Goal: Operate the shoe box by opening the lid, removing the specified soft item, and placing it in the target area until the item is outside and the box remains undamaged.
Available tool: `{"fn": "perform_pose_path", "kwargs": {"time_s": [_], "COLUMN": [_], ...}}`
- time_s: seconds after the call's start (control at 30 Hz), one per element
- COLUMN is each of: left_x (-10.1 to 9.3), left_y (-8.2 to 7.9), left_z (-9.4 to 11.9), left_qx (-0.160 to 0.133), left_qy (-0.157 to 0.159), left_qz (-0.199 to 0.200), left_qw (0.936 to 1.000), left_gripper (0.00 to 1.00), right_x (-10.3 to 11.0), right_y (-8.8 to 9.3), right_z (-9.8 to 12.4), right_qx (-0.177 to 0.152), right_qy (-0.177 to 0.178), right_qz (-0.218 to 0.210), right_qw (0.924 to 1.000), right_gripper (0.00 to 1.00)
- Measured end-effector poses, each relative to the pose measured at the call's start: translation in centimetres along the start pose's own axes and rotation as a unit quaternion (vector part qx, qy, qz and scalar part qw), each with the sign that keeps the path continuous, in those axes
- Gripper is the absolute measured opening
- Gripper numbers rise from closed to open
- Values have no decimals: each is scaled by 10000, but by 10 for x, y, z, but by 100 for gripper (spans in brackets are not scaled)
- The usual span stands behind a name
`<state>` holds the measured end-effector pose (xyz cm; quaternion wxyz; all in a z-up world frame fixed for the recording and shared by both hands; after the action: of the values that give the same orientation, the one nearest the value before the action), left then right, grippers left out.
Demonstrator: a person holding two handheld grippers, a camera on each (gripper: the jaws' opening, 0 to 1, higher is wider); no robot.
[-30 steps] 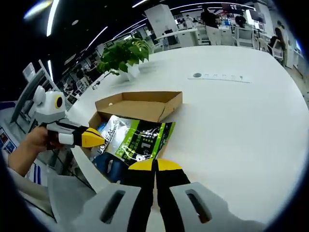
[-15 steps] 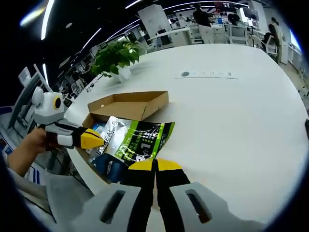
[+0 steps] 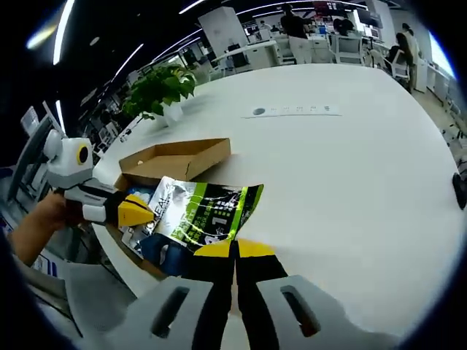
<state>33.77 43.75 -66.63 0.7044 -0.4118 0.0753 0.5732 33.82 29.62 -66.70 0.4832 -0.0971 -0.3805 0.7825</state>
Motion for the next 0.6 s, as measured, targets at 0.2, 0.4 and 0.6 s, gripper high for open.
{"fn": "perform_pose_path", "kwargs": {"time_s": [0.2,0.4,0.6], "left_x": [-5,-6,-5], "left_y": [-4,-6,-10], "left_z": [-13,-25,-37], "left_qx": [100,207,342], "left_qy": [12,-3,-91], "left_qz": [-64,-100,-182], "left_qw": [9999,9997,9992], "left_gripper": [0,0,0], "right_x": [-13,-25,-37], "right_y": [4,6,6], "right_z": [-2,-5,-13], "right_qx": [61,100,149], "right_qy": [72,113,155], "right_qz": [-60,-113,-143], "right_qw": [9999,9998,9997], "right_gripper": [0,0,0]}}
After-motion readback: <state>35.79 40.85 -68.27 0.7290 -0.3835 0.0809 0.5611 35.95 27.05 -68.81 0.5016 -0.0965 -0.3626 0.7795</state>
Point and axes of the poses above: the point that each gripper's makers call its tool centre point, and the gripper's own axes: z roughly backward along the fingers, x roughly to its left, y roughly out of its underside, the point moved 2 cm from there along z, roughly backward along the fingers, and after that the axes turned 12 degrees about z, right-handed, at the moved point
